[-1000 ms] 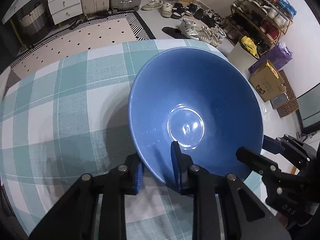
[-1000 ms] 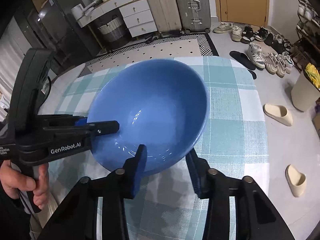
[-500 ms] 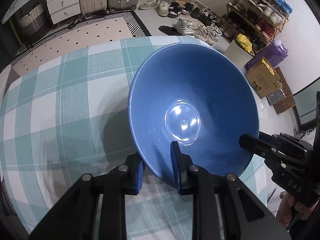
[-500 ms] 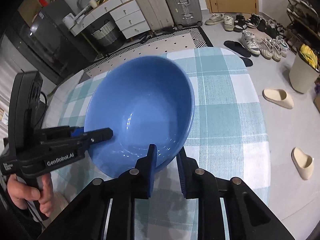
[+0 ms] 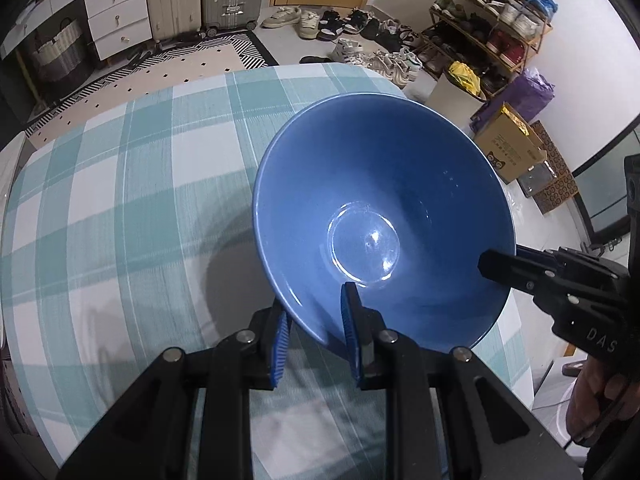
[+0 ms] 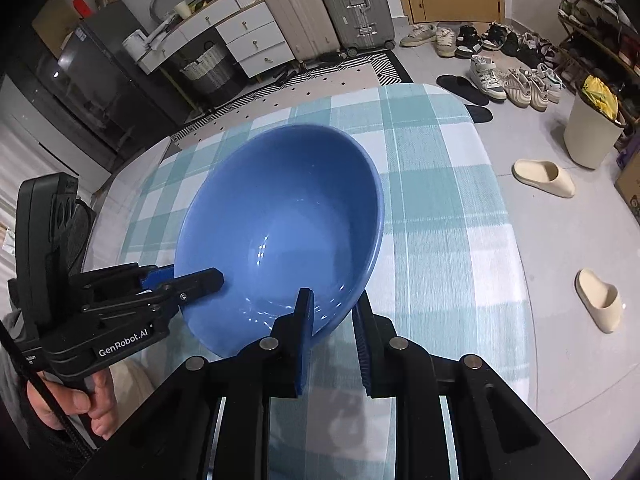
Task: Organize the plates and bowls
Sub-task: 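Lift and carry the blue bowl toward the stacked bowls with both grippers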
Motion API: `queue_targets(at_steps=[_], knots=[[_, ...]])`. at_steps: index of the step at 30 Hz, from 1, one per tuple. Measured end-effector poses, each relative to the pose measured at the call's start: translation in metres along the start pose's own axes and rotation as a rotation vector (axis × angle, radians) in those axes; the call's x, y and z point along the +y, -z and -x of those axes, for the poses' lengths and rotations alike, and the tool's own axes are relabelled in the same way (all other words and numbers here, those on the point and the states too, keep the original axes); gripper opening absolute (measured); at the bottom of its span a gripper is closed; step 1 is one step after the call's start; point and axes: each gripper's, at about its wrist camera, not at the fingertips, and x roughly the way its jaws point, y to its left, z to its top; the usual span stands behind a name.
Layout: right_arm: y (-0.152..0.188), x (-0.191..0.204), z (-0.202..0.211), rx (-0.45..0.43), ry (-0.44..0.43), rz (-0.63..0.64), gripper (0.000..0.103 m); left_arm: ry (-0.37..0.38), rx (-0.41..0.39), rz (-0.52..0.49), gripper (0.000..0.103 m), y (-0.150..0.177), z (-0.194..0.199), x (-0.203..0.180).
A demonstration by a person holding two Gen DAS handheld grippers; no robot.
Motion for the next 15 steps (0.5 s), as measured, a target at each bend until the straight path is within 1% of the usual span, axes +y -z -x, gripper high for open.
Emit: queue_targets(at_steps=[6, 10, 15], knots=[[0.034, 0.005, 0.019, -0.016, -0.025, 0.001, 0.019, 0.01, 0.001, -0.03, 0.022, 0.03, 0.013, -0.008], [0.057, 0.002, 0.025, -0.017, -0.05, -0.017, 0.019, 0.026, 0.023, -0.035, 0.022, 0.043, 0.012, -0.012], [0.074, -0.003, 0.026, -0.003, -0.065, -0.041, 0.019, 0.035, 0.037, -0.043, 0.022, 0.052, 0.009, -0.019]])
